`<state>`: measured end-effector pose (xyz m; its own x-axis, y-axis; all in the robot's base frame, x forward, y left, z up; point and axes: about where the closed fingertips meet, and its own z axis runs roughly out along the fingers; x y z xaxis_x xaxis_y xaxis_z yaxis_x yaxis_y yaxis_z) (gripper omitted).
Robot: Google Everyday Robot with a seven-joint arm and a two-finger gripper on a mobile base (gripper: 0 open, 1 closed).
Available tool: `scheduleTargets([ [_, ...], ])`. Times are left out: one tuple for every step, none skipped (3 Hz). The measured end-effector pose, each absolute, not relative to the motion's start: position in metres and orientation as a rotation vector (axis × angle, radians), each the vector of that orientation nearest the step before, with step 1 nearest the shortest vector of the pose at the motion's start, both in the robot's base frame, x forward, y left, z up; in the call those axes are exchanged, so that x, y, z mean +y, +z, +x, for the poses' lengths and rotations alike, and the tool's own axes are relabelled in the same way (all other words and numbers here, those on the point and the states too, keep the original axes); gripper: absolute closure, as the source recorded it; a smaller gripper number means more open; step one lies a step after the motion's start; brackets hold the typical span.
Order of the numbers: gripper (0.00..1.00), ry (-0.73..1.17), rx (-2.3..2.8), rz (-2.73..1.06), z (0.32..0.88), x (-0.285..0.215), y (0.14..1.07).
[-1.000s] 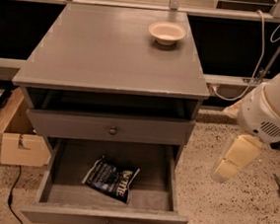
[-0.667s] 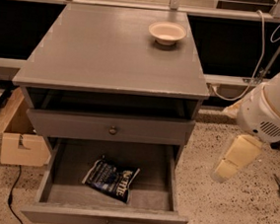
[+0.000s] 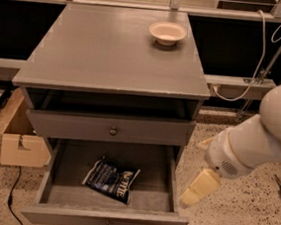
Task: Pick blue chip bag from middle drawer and place on counter
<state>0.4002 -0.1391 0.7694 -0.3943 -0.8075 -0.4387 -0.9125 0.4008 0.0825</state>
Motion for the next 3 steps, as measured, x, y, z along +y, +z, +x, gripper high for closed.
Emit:
scheduleTargets([
  [0.0,0.619,2.316,-1.389,0.395,-0.101,0.705],
  [0.0,0.721,2.267,-1.315,0.412,-0.056,0.657],
  [0.0,0.672,2.248,-1.255,0.431,-0.057,0.654],
])
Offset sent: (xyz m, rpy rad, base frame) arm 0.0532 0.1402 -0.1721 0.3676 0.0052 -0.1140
